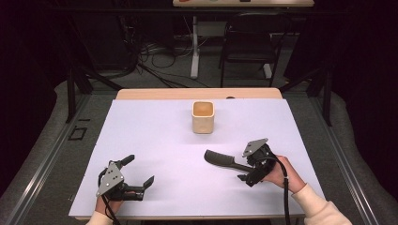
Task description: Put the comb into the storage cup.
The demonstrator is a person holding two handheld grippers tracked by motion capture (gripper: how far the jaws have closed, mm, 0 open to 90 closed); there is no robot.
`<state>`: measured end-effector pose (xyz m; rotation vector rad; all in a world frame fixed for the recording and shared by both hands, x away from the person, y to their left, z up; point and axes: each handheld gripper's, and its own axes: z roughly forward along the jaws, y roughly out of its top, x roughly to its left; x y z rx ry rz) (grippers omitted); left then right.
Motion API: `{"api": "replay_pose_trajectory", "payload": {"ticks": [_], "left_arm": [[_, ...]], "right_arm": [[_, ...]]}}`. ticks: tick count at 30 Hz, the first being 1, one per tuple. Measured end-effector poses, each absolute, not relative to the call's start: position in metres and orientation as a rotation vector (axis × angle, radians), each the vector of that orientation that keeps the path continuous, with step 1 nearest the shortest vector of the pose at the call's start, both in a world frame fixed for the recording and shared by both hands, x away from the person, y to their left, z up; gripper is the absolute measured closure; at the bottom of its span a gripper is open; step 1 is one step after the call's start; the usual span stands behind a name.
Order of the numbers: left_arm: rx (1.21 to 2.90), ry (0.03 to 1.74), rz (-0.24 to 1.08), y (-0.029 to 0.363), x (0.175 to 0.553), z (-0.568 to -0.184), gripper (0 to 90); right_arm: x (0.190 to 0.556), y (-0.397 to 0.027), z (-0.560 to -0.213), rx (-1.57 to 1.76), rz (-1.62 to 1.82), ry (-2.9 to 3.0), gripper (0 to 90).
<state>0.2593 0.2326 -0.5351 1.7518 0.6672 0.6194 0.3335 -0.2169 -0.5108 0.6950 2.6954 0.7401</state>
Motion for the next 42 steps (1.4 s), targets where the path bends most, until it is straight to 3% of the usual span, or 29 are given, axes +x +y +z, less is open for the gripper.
{"api": "replay_pose_trajectory", "payload": {"ticks": [8,11,13,14,17,22,29,42], "left_arm": [[1.753,0.666,0.616,0.233,0.259,-0.535,0.1],[1.754,0.666,0.615,0.233,0.26,-0.535,0.1],[1.755,0.667,0.613,0.232,0.26,-0.535,0.1],[1.755,0.666,0.612,0.232,0.259,-0.535,0.1],[1.756,0.666,0.612,0.232,0.26,-0.535,0.1],[1.76,0.663,0.606,0.232,0.26,-0.536,0.1],[1.759,0.664,0.608,0.232,0.26,-0.536,0.1],[1.759,0.666,0.604,0.232,0.26,-0.536,0.1]], "right_arm": [[0.338,-0.207,-0.513,0.652,0.64,2.757,0.7],[0.34,-0.2,-0.515,0.636,0.59,2.776,17.6],[0.342,-0.199,-0.515,0.624,0.573,2.786,19.2],[0.344,-0.196,-0.514,0.611,0.545,2.793,27.7],[0.347,-0.191,-0.514,0.576,0.491,2.812,41.1],[0.352,-0.18,-0.517,0.498,0.395,2.858,53.2],[0.362,-0.17,-0.52,0.469,0.285,2.907,59.4],[0.374,-0.161,-0.525,0.453,0.156,2.966,63.3]]}}
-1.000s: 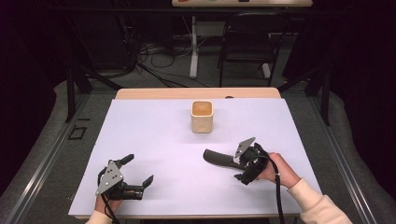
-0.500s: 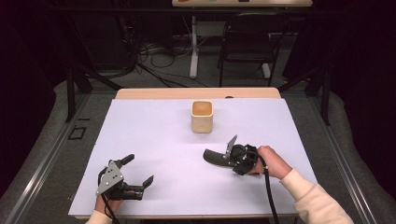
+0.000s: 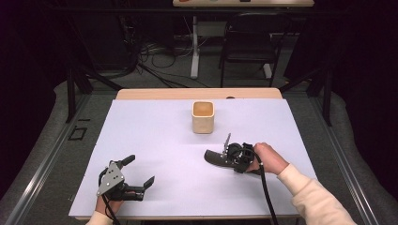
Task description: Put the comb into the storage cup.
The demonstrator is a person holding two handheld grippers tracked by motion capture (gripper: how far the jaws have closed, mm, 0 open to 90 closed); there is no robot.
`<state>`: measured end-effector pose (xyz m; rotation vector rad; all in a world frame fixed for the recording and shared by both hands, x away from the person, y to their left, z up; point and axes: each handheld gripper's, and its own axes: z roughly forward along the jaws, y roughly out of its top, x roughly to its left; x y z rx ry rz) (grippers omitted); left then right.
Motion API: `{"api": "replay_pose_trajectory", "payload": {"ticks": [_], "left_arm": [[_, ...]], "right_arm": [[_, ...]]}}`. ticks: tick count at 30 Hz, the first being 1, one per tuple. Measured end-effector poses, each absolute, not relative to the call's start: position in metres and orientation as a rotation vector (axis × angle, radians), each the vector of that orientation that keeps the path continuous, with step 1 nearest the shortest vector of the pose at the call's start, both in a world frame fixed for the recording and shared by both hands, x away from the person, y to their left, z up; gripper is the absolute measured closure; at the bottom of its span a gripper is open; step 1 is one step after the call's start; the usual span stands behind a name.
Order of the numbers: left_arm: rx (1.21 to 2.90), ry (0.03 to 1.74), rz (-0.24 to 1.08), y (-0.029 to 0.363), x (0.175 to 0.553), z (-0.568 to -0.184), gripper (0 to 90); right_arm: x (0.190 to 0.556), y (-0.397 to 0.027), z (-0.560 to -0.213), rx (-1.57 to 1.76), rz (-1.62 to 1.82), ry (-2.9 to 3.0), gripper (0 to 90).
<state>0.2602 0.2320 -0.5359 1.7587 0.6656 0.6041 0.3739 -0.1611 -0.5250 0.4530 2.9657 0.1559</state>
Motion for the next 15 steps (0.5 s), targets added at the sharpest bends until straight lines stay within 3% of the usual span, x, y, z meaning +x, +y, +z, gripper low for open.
{"api": "replay_pose_trajectory", "payload": {"ticks": [9,15], "left_arm": [[1.76,0.665,0.603,0.2319,0.2599,-0.5358,0.1],[1.76,0.665,0.602,0.232,0.26,-0.5358,0.1]], "right_arm": [[0.3776,-0.159,-0.5261,0.457,0.118,2.994,71.0],[0.3783,-0.1616,-0.5255,0.473,0.137,2.997,71.7]]}}
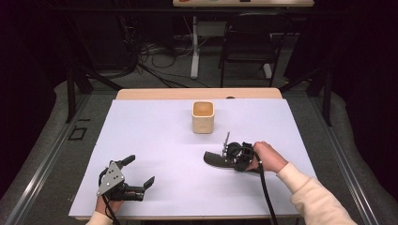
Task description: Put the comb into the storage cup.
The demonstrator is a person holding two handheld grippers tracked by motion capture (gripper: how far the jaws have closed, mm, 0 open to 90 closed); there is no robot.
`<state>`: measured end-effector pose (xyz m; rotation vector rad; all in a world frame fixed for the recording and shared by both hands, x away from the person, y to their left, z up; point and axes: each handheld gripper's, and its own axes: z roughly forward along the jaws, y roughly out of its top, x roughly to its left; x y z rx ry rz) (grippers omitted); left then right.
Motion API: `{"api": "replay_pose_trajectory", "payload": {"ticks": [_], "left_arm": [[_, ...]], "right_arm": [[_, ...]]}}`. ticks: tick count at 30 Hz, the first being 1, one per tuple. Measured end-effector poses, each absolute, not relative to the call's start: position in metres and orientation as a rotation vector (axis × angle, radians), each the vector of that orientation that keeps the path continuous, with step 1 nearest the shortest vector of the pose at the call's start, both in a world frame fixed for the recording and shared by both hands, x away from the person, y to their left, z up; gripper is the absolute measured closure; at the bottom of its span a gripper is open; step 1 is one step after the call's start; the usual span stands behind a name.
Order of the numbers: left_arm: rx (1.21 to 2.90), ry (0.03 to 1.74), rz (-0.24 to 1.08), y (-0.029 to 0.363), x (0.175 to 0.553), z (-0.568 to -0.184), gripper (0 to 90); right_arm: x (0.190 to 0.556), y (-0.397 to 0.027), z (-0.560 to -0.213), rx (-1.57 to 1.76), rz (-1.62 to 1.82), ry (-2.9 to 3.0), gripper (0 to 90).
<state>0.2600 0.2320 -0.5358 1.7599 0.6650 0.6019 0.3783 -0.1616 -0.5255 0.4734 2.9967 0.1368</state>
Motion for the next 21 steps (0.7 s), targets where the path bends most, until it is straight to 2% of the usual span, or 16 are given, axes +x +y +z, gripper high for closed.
{"api": "replay_pose_trajectory", "payload": {"ticks": [21], "left_arm": [[1.762,0.668,0.605,0.232,0.26,-0.536,0.1]], "right_arm": [[0.37,-0.181,-0.505,0.575,0.399,2.933,71.8]]}}
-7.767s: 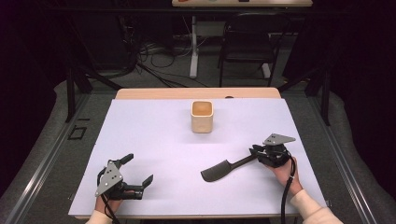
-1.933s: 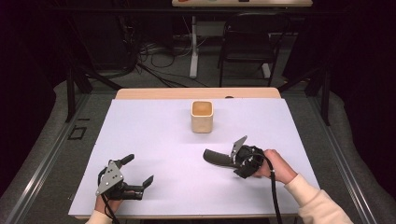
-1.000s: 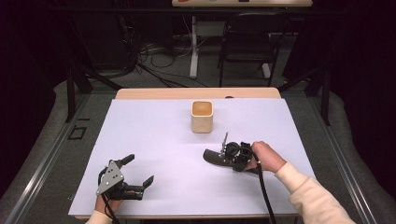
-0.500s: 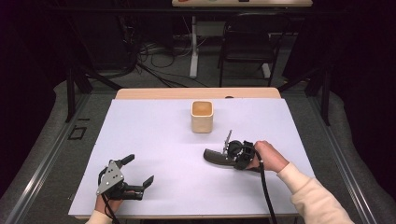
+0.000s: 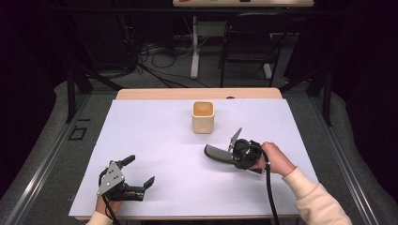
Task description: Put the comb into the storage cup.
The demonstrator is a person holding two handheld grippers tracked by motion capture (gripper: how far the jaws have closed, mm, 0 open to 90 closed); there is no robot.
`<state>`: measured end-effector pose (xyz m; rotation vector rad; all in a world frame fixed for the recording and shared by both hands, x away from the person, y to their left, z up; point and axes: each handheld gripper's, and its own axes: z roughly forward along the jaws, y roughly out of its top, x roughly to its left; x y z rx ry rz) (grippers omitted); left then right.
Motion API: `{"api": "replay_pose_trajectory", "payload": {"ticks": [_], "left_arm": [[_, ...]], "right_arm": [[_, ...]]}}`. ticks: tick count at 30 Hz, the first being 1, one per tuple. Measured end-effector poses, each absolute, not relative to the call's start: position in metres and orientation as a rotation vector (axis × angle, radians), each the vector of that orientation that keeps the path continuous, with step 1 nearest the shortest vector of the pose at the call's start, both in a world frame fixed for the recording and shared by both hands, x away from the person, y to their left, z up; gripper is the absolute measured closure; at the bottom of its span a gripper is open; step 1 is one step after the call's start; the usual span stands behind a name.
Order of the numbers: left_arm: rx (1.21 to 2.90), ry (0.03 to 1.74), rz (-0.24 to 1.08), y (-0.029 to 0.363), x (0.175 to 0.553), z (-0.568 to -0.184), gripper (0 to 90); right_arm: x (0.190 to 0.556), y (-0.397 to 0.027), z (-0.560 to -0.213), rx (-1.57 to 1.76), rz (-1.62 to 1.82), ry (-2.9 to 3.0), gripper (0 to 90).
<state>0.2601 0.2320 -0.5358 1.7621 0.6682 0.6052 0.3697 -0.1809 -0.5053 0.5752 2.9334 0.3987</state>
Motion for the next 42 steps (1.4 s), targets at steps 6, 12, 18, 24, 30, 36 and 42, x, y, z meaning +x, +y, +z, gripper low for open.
{"api": "replay_pose_trajectory", "payload": {"ticks": [6,12,18,24,30,36,42], "left_arm": [[1.763,0.669,0.605,0.232,0.26,-0.536,0.1],[1.764,0.668,0.605,0.232,0.26,-0.536,0.1],[1.762,0.669,0.604,0.232,0.26,-0.536,0.1],[1.761,0.667,0.6,0.232,0.26,-0.536,0.1],[1.762,0.663,0.597,0.233,0.261,-0.536,0.1],[1.762,0.666,0.597,0.233,0.261,-0.536,0.1],[1.763,0.666,0.594,0.233,0.261,-0.536,0.1]], "right_arm": [[0.369,-0.191,-0.5,0.628,0.489,2.901,71.8],[0.368,-0.199,-0.496,0.686,0.571,2.864,71.9],[0.365,-0.204,-0.496,0.723,0.635,2.834,71.9],[0.362,-0.208,-0.497,0.751,0.669,2.815,72.0],[0.359,-0.213,-0.498,0.768,0.717,2.797,72.0],[0.358,-0.215,-0.497,0.803,0.771,2.767,72.0],[0.357,-0.218,-0.495,0.813,0.813,2.746,72.1]]}}
